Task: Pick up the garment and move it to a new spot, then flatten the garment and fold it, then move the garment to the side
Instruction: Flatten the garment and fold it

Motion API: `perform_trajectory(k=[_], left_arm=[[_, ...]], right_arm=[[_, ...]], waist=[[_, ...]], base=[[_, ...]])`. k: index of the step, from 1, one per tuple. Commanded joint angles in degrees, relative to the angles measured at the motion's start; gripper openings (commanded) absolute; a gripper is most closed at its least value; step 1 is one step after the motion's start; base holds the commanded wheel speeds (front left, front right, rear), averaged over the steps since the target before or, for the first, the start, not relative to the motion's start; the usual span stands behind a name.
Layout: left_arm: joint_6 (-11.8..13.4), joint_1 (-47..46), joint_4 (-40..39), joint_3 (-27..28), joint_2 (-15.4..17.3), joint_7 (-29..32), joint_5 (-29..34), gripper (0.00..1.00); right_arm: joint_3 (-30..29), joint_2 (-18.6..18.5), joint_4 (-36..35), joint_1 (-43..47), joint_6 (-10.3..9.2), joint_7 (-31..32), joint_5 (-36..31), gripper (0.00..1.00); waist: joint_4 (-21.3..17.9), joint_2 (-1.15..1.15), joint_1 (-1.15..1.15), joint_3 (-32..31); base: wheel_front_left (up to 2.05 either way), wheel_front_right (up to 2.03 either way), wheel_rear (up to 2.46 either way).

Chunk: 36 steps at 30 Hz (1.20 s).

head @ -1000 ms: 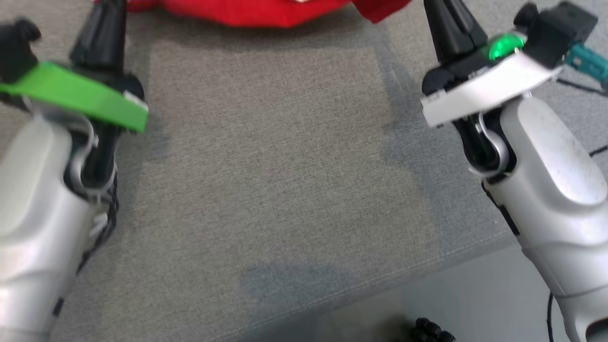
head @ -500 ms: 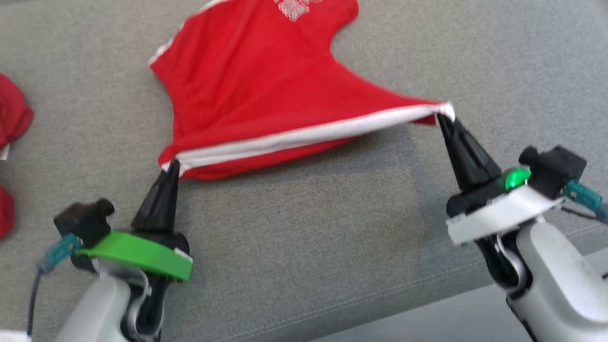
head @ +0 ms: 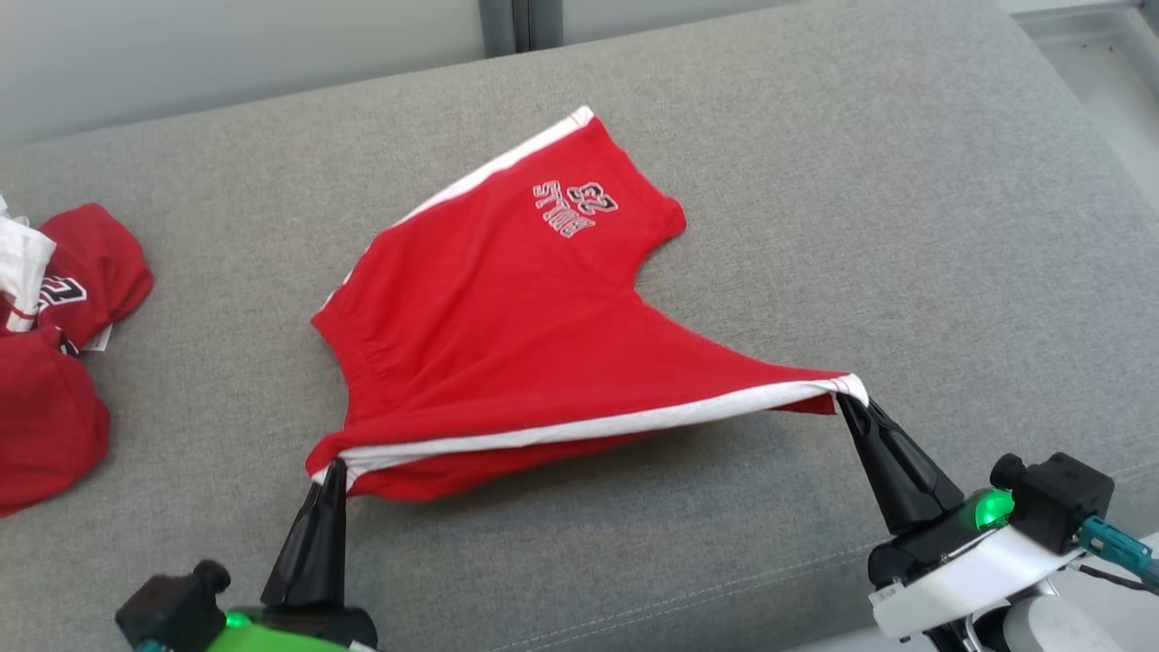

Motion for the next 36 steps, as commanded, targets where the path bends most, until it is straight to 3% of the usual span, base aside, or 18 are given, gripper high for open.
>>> perform_trajectory(k=[1,8,16,27,36], left_arm=[[0.16,2.40,-1.49,1.03,-0.22,-0.04,0.99,0.00],[-0.52,10.05,-8.37,3.70,-2.05,-0.04,2.30,0.00],[-1.49,9.85,-7.41,2.74,-2.95,0.22,0.39,0.00],[-2.20,-3.05,0.87,0.28,-7.38,2.47,-3.60,0.00],[0.37,-17.68,11.98,-0.57,-9.93,5.33,-5.75,0.00]], right_arm=[[-0.39,-0.24,-1.50,1.25,-0.02,0.44,-0.69,0.00],[-2.01,-0.32,-7.24,5.52,-0.02,3.26,-2.08,0.00],[-2.89,0.71,-7.03,5.24,-0.02,5.06,-1.60,0.00],[-5.25,1.09,1.09,-3.79,-0.01,8.24,0.26,0.00],[-4.62,-0.43,14.66,-21.82,-0.02,12.43,3.77,0.00]], waist=[[-0.10,0.00,0.01,-1.10],[0.01,0.00,0.01,-1.00],[1.29,0.00,0.01,-0.56],[5.44,0.00,0.01,-0.06],[10.75,0.00,0.01,4.55]], base=[[0.00,0.00,0.00],[0.00,0.00,0.00],[0.00,0.00,0.00],[0.00,0.00,0.00],[0.00,0.00,0.00]])
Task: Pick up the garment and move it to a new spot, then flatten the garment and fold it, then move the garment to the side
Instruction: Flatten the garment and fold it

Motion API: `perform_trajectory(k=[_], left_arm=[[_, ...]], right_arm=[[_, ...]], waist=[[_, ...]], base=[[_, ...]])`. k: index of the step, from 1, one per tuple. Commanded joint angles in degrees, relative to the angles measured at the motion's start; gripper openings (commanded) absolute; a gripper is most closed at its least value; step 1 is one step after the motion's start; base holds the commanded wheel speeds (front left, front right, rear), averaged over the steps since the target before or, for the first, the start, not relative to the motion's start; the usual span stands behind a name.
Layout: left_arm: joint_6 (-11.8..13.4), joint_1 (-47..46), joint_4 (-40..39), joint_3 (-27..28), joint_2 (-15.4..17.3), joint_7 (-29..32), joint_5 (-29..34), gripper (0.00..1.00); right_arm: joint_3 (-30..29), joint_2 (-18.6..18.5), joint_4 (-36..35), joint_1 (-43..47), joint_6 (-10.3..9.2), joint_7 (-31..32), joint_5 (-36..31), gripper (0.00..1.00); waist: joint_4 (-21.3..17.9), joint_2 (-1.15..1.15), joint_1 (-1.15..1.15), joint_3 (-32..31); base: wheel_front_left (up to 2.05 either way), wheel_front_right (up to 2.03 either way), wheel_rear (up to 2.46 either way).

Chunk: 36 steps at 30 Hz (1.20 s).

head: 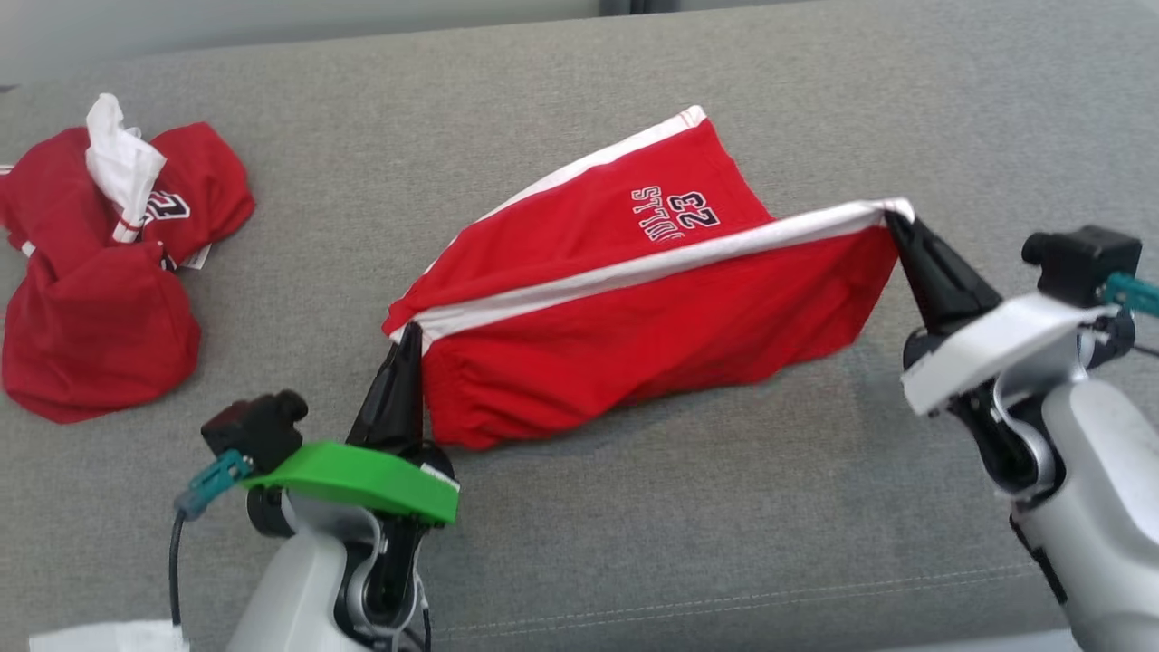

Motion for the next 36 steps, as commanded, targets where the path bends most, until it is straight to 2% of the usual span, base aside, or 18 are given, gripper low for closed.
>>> perform_trajectory(k=[1,10,16,29,36], left_arm=[[0.65,-2.59,1.26,-0.14,-0.26,0.45,-0.71,0.00],[2.90,-17.85,13.75,-3.47,-1.09,1.12,-2.41,0.00],[3.89,-23.97,19.44,-7.05,-1.18,1.03,-6.59,0.00],[5.91,-32.05,26.28,-14.32,-1.13,0.46,-13.12,0.00],[5.76,-34.57,28.16,-17.78,-1.13,0.02,-16.09,0.00]], right_arm=[[0.35,-0.35,1.33,-2.39,-0.02,0.32,0.87,0.00],[7.82,-2.54,16.03,-20.99,-0.02,5.04,3.95,0.00],[13.59,-3.75,24.19,-30.11,-0.02,7.02,6.95,0.00],[22.69,-4.98,35.25,-40.37,-0.02,7.57,12.97,0.00],[27.33,-5.75,39.07,-43.44,-0.02,5.65,14.17,0.00]], waist=[[2.93,0.00,0.00,2.89],[6.90,0.00,0.00,8.63],[8.55,0.00,0.00,11.30],[10.80,0.00,0.00,13.63],[11.66,0.00,0.00,13.94]], base=[[0.00,0.00,0.00],[0.00,0.00,0.00],[0.00,0.00,0.00],[0.00,0.00,0.00],[0.00,0.00,0.00]])
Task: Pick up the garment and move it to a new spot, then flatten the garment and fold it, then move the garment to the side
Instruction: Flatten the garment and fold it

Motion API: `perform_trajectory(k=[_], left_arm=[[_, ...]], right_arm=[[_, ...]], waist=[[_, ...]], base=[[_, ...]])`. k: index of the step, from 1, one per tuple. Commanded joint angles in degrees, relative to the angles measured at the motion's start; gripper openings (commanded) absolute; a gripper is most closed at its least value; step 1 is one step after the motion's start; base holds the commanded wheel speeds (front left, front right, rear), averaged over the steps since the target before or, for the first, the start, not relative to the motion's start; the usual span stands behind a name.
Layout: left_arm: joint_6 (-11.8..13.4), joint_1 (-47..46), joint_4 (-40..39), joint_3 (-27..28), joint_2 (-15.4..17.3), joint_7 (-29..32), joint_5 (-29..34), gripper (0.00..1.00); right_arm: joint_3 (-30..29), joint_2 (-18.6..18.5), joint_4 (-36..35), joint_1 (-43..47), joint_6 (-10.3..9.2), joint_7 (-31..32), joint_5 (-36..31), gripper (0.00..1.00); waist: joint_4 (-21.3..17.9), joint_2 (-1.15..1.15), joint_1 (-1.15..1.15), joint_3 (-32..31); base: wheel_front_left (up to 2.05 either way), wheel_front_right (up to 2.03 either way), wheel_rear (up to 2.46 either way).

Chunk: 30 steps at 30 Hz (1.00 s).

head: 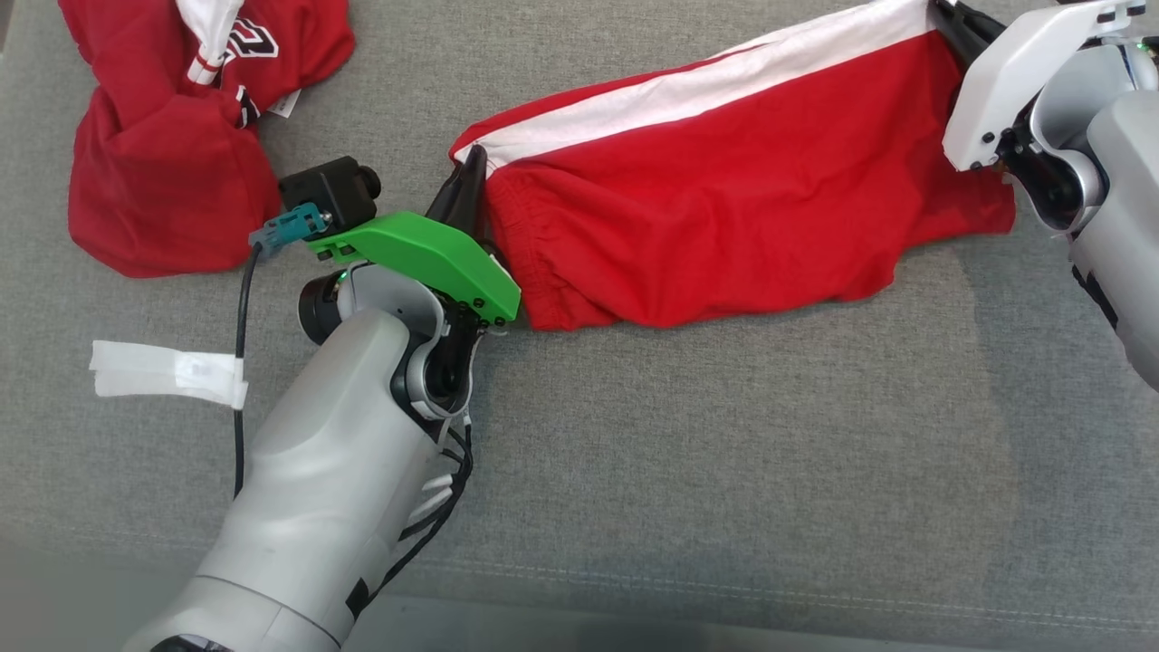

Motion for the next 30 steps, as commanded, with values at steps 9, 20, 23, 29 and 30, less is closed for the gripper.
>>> perform_trajectory(k=[9,20,23,29,30], left_arm=[[-1.71,-2.47,0.96,-3.86,0.54,-0.66,0.27,1.00],[0.50,3.06,-4.74,-6.79,7.13,-2.73,5.37,1.00],[2.49,5.83,-8.19,-6.98,9.37,-3.80,6.99,1.00],[7.34,13.09,-17.71,-6.70,13.79,-5.31,10.74,1.00],[8.01,14.04,-19.07,-6.57,14.28,-5.29,11.25,1.00]], right_arm=[[4.05,0.21,4.77,-3.10,-0.02,-5.36,1.57,1.00],[11.49,-3.63,0.61,-0.91,-0.02,-6.15,5.75,1.00],[12.97,-5.04,-0.17,0.07,-0.02,-5.76,7.56,1.00],[15.54,-5.76,0.14,3.19,-0.02,-3.44,11.88,1.00],[15.82,-5.81,0.55,3.49,-0.02,-3.16,12.30,1.00]], waist=[[0.01,0.00,-0.01,-0.47],[-2.20,0.00,-0.01,-4.19],[-2.51,0.00,-0.01,-5.53],[-2.01,0.00,-0.01,-8.62],[-1.69,0.00,-0.01,-8.92]], base=[[0.00,0.00,0.00],[0.00,0.00,0.00],[0.00,0.00,0.00],[0.00,0.00,0.00],[0.00,0.00,0.00]])
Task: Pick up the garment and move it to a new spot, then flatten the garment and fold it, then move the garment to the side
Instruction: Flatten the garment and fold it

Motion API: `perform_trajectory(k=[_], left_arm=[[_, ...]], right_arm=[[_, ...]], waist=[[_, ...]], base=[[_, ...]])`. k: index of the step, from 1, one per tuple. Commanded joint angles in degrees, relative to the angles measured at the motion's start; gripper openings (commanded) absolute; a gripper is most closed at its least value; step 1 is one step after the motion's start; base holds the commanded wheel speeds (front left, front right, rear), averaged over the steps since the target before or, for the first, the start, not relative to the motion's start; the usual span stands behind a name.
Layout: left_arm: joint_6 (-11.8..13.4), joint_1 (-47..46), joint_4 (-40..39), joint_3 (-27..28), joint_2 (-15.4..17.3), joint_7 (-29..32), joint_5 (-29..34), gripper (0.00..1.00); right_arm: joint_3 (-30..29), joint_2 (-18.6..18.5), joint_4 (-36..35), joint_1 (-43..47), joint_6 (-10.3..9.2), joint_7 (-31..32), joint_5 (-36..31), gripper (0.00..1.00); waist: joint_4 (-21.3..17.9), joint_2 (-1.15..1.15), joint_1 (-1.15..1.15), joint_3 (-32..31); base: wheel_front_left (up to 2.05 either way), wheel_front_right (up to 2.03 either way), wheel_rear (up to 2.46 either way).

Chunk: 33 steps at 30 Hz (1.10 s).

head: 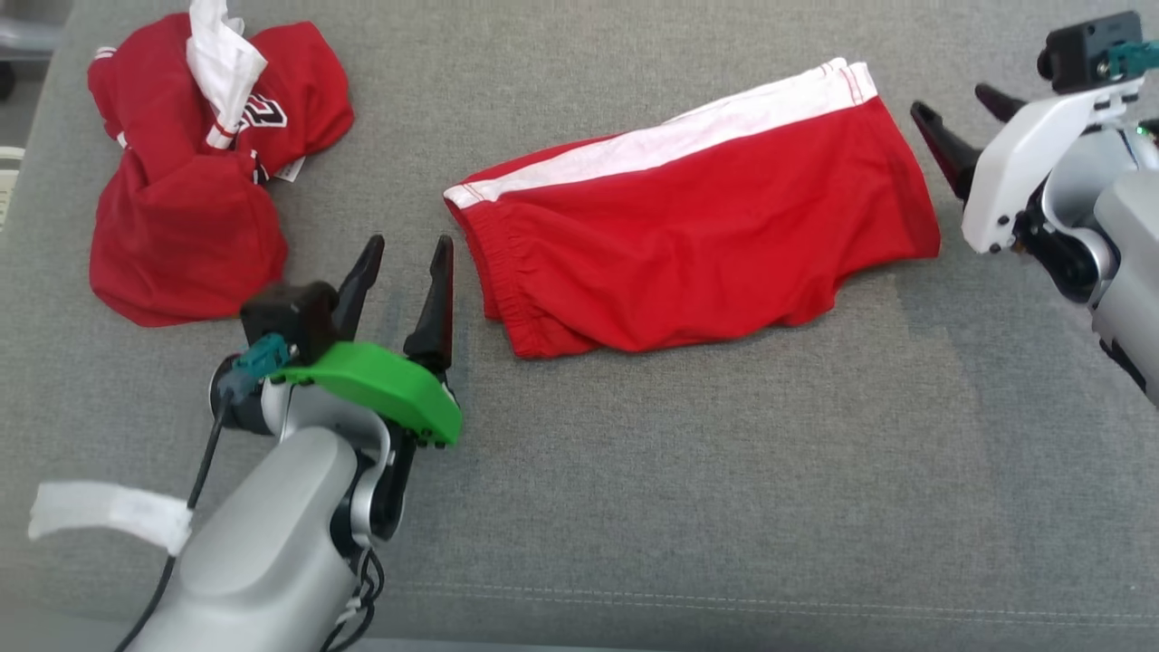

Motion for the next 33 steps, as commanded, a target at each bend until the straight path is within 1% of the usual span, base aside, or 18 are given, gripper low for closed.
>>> perform_trajectory(k=[1,2,7,12,16,22,23,25,26,28,33], left_arm=[[1.29,2.26,-2.36,0.21,1.01,-0.33,1.29,1.00],[1.29,2.26,-2.36,0.21,1.01,-0.33,1.29,1.00],[4.22,6.51,-8.48,0.76,2.57,-0.68,3.38,1.00],[6.34,10.32,-13.58,1.78,3.54,-0.73,4.61,1.00],[7.19,12.65,-16.69,2.79,3.77,-0.77,4.94,1.00],[7.54,14.64,-18.98,4.00,4.17,-0.75,5.10,1.00],[7.55,14.89,-19.11,4.20,4.26,-0.75,5.09,1.00],[7.60,15.23,-19.30,4.48,4.44,-0.75,5.14,1.00],[7.58,15.28,-19.42,4.58,4.49,-0.75,5.21,1.00],[7.56,15.36,-19.70,4.70,4.60,-0.76,5.33,1.00],[7.59,16.28,-19.77,4.66,4.93,-0.76,5.32,1.00]], right_arm=[[0.41,-0.24,1.09,1.26,-0.02,0.46,0.95,1.00],[0.41,-0.24,1.09,1.26,-0.02,0.46,0.95,1.00],[1.10,0.21,4.24,2.82,-0.02,1.72,2.68,1.00],[1.38,0.71,7.86,3.80,-0.02,2.40,3.79,1.00],[1.10,1.50,10.39,4.64,-0.02,3.08,5.23,1.00],[1.22,2.98,12.65,6.07,-0.02,4.54,6.79,1.00],[1.27,3.31,12.95,6.30,-0.02,4.50,6.97,0.92],[1.42,3.89,13.55,6.60,-0.02,4.21,7.13,0.47],[1.44,4.27,13.81,6.82,-0.01,4.06,7.30,0.36],[1.01,5.14,14.01,7.22,-0.01,3.45,8.08,0.00],[0.05,6.18,14.76,7.41,-0.02,1.02,9.41,0.00]], waist=[[1.01,0.00,0.00,-1.31],[1.01,0.00,0.00,-1.31],[3.41,0.00,0.00,-1.70],[5.78,0.00,0.00,-1.22],[7.21,0.00,0.00,-0.82],[7.80,0.00,0.00,-0.85],[7.79,0.00,0.00,-0.89],[7.68,0.00,0.00,-0.99],[7.61,0.00,0.00,-1.05],[7.39,0.00,0.00,-1.18],[6.41,0.00,0.00,-1.87]], base=[[0.00,0.00,0.00],[0.00,0.00,0.00],[0.00,0.00,0.00],[0.00,0.00,0.00],[0.00,0.00,0.00],[0.00,0.00,0.00],[0.00,0.00,0.00],[0.00,0.00,0.00],[0.00,0.00,0.00],[0.00,0.00,0.00],[0.00,0.00,0.00]])
